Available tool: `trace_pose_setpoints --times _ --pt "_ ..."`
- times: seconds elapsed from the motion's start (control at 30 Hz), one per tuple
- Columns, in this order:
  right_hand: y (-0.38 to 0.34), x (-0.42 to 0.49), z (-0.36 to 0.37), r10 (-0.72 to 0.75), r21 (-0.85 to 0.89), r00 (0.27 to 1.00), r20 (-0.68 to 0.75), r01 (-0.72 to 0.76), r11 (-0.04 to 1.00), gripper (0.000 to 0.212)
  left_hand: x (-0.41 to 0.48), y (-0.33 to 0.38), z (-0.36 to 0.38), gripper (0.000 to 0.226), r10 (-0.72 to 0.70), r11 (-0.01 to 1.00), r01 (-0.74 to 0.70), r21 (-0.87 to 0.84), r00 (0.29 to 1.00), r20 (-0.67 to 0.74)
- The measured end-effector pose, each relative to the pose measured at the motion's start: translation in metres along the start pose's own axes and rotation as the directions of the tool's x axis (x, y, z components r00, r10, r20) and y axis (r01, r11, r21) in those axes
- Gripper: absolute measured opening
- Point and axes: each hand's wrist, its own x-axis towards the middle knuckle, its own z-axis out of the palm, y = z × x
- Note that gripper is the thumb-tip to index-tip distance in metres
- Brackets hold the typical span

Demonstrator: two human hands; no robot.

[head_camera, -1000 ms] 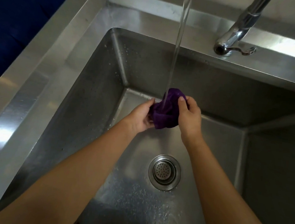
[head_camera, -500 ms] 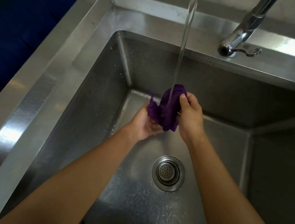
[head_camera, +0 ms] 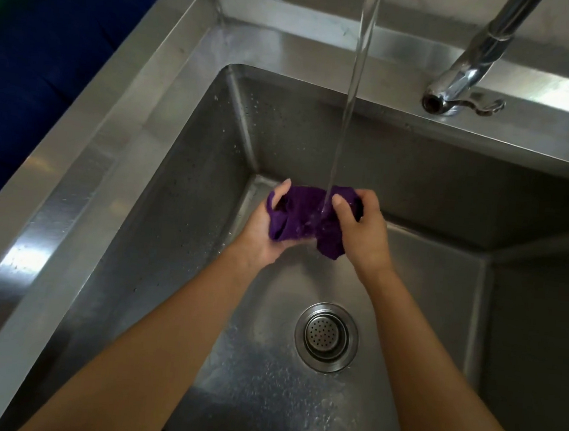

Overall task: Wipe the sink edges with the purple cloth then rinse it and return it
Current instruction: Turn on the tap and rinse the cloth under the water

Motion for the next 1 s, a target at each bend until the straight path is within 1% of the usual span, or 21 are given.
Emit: trace_pose_setpoints --times 0.07,0.1,0.13,0.17,0.2,0.23,0.27,0.33,0.37,0.43,0.5,0.53,0.6,0.67,0.7,0.73,0.8,0.87,0.9,0.97,1.0 --pt "0.0 -0.001 -0.002 -0.013 0.062 1.0 0.02 0.012 0.998 0.015 -0.002 -0.001 -0.009 0.054 -0.066 0.997 0.065 0.034 0.997 0.047" --pt "0.0 -0.001 -0.003 -0.028 0.056 0.999 0.046 0.025 0.998 0.015 -0.004 -0.001 -0.008 0.057 -0.093 0.995 0.09 0.048 0.993 0.068" --pt "-0.001 -0.002 -0.003 -0.061 0.021 0.995 0.075 0.059 0.998 0.017 -0.004 -0.003 -0.005 0.056 -0.103 0.992 0.098 0.077 0.993 0.061" --pt "-0.001 -0.003 -0.001 -0.1 -0.027 0.99 0.099 0.103 0.994 0.02 -0.002 -0.005 0.001 0.05 -0.102 0.987 0.097 0.126 0.994 0.027" --pt "-0.002 -0.005 0.003 -0.131 -0.073 0.985 0.115 0.14 0.987 0.019 0.001 -0.01 0.008 0.044 -0.078 0.979 0.081 0.186 0.997 -0.025" --pt "-0.003 -0.007 0.007 -0.149 -0.117 0.982 0.112 0.162 0.98 0.012 0.003 -0.014 0.017 0.038 -0.033 0.969 0.053 0.24 0.996 -0.085" --pt "-0.005 -0.008 0.012 -0.148 -0.156 0.985 0.091 0.161 0.975 0.01 0.008 -0.02 0.024 0.035 0.023 0.961 0.017 0.275 0.99 -0.142" --pt "-0.006 -0.004 0.017 -0.124 -0.223 0.992 -0.006 0.12 0.967 0.026 0.017 -0.029 0.03 0.035 0.074 0.969 -0.019 0.248 0.973 -0.217" --pt "-0.006 -0.001 0.018 -0.1 -0.241 0.993 -0.056 0.083 0.967 0.03 0.02 -0.031 0.031 0.035 0.094 0.975 -0.039 0.218 0.963 -0.252" --pt "-0.003 0.006 0.018 -0.049 -0.284 0.994 -0.102 0.018 0.959 0.036 0.019 -0.031 0.032 0.033 0.165 0.969 -0.1 0.224 0.941 -0.294" --pt "0.005 0.013 0.016 -0.011 -0.315 0.996 -0.089 -0.017 0.949 0.036 0.016 -0.028 0.033 0.034 0.229 0.956 -0.16 0.245 0.931 -0.284" --pt "0.01 0.015 0.014 -0.012 -0.31 0.998 -0.07 -0.01 0.951 0.033 0.015 -0.028 0.032 0.036 0.231 0.957 -0.167 0.236 0.932 -0.28" --pt "0.013 0.011 0.01 -0.085 -0.238 0.996 -0.016 0.079 0.968 0.029 0.014 -0.025 0.032 0.046 0.18 0.979 -0.142 0.145 0.938 -0.296" --pt "0.01 -0.004 0.01 -0.212 -0.177 0.977 0.033 0.214 0.961 0.036 0.015 -0.019 0.033 0.052 0.127 0.987 -0.091 0.13 0.946 -0.3" --pt "0.008 -0.011 0.012 -0.245 -0.196 0.968 0.06 0.252 0.947 0.039 0.016 -0.018 0.034 0.052 0.114 0.988 -0.074 0.136 0.944 -0.31" --pt "0.004 -0.017 0.015 -0.249 -0.26 0.965 0.086 0.263 0.929 0.04 0.018 -0.019 0.035 0.051 0.095 0.987 -0.047 0.154 0.943 -0.319" --pt "-0.005 -0.019 0.019 -0.204 -0.428 0.977 0.062 0.21 0.879 0.034 0.018 -0.022 0.042 0.047 0.04 0.986 0.013 0.168 0.95 -0.309" --pt "-0.012 -0.007 0.017 -0.169 -0.515 0.986 -0.003 0.143 0.845 0.034 0.02 -0.026 0.042 0.041 0.054 0.977 0.013 0.214 0.95 -0.308" --pt "-0.013 0.0 0.015 -0.151 -0.547 0.988 -0.011 0.121 0.828 0.038 0.02 -0.025 0.043 0.043 0.068 0.969 0.01 0.248 0.95 -0.305" --pt "-0.013 0.014 0.011 -0.091 -0.614 0.996 0.006 0.076 0.786 0.043 0.017 -0.019 0.044 0.052 0.122 0.922 0.018 0.386 0.935 -0.334" --pt "-0.013 0.021 0.009 -0.05 -0.634 0.998 0.028 0.056 0.771 0.044 0.014 -0.017 0.046 0.052 0.155 0.89 0.019 0.456 0.927 -0.342"
